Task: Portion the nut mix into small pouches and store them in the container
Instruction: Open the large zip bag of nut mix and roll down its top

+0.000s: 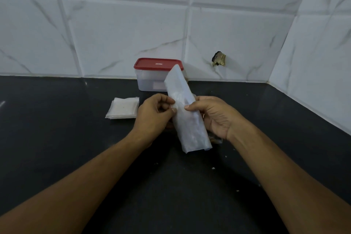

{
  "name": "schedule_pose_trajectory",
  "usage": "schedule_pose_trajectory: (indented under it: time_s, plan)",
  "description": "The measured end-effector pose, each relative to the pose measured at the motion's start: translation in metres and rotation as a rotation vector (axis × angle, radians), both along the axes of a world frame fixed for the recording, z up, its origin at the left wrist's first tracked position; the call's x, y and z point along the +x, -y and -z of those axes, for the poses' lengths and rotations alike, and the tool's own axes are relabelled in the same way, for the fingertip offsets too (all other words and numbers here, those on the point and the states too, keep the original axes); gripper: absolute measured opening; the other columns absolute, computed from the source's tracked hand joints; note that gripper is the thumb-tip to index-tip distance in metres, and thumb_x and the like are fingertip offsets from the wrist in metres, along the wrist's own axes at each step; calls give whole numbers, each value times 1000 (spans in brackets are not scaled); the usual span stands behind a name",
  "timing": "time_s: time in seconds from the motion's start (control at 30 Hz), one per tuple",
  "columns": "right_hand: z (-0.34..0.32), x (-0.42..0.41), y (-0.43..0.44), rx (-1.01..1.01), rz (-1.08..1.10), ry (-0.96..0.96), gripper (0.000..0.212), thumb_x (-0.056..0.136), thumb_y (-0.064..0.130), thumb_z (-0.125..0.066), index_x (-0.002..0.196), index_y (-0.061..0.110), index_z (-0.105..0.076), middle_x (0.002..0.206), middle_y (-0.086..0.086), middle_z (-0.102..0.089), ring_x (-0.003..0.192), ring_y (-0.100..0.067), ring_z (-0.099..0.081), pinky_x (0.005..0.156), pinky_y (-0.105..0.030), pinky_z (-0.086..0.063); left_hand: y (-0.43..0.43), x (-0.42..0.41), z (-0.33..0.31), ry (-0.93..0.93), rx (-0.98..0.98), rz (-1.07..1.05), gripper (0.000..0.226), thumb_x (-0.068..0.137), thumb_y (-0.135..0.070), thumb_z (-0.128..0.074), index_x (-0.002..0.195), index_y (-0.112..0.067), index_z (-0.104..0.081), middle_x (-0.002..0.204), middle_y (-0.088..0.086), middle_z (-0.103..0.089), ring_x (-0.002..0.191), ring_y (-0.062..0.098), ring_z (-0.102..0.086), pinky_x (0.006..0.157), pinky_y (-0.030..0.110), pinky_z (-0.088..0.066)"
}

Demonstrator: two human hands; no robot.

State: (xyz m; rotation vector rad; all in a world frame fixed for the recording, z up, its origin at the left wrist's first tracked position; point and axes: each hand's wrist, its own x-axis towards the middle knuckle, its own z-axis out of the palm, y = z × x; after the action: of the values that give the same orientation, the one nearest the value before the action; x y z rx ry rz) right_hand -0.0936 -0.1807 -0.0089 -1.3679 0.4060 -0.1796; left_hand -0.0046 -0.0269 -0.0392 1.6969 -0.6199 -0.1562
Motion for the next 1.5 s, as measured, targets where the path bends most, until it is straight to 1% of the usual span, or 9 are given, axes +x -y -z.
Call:
schedule_pose_trajectory:
  time_s: [0.13, 0.4, 0.57, 0.73, 0.97, 1.13, 1.27, 1.4, 1.5]
  plan:
    - [-6, -4, 0, -10, 52, -7, 14, 87, 0, -71, 99, 6, -75, 92, -17, -77, 77, -27, -74, 71, -39, -63, -3, 2, -1, 23, 23, -4, 17, 95, -13, -69, 110, -21, -65, 100, -3, -69, 86, 13, -73, 61, 20, -59]
    - [-14, -9, 13, 21, 125, -34, 32, 81, 9, -80, 112, 1, -76, 114, -21, -76, 102, -37, -72, 93, -54, -59, -4, 6, 2, 61, 97, -41, 17, 95, -12, -70, 107, -22, -66, 99, -3, -68, 83, 13, -72, 58, 18, -58]
    - [-14, -10, 18, 95, 98, 24, 16, 87, 4, -72, 103, 2, -74, 101, -18, -76, 85, -32, -74, 76, -47, -64, -5, 7, 2, 101, 123, -47, 15, 95, -12, -69, 106, -23, -66, 100, -3, -68, 83, 13, -71, 59, 20, -59]
    - [-14, -9, 19, 78, 114, 27, 30, 87, 7, -74, 114, -3, -74, 109, -21, -76, 87, -34, -75, 76, -46, -64, -6, 8, 2, 139, 155, -60, 16, 95, -11, -69, 108, -21, -67, 101, -3, -67, 86, 14, -70, 62, 24, -62]
    - [-16, -11, 27, 138, 116, 79, 8, 91, 9, -71, 90, 4, -77, 91, -15, -77, 74, -29, -76, 64, -40, -64, -5, 10, 4, 156, 164, -66, 17, 94, -10, -69, 106, -22, -68, 100, -2, -67, 85, 15, -71, 62, 27, -63]
    - [-17, -9, 32, 62, 129, 113, 27, 76, 13, -80, 102, 4, -78, 100, -14, -75, 83, -27, -74, 72, -38, -63, -5, 12, 5, 172, 178, -81, 17, 94, -10, -69, 105, -23, -68, 100, -2, -68, 83, 14, -71, 62, 30, -64]
    - [-16, -8, 28, 109, 117, 107, 32, 88, 18, -76, 116, 2, -75, 97, -12, -76, 83, -26, -72, 80, -41, -63, -6, 13, 4, 207, 224, -95, 18, 93, -12, -69, 104, -26, -67, 98, -6, -67, 82, 11, -70, 69, 32, -64]
    - [-14, -6, 22, 76, 105, 160, 33, 86, 25, -78, 112, 4, -75, 100, -13, -72, 95, -30, -65, 105, -52, -51, -9, 10, 4, 480, 379, -174, 16, 93, -27, -71, 107, -30, -66, 102, -13, -63, 86, 3, -62, 82, 28, -58]
    - [-12, -5, 12, -9, 58, 193, 25, 82, 27, -80, 97, 7, -74, 94, -13, -70, 89, -32, -61, 93, -50, -53, -8, 3, -3, 649, 330, -245, 14, 95, -34, -68, 108, -30, -65, 107, -12, -56, 79, 2, -58, 76, 25, -53]
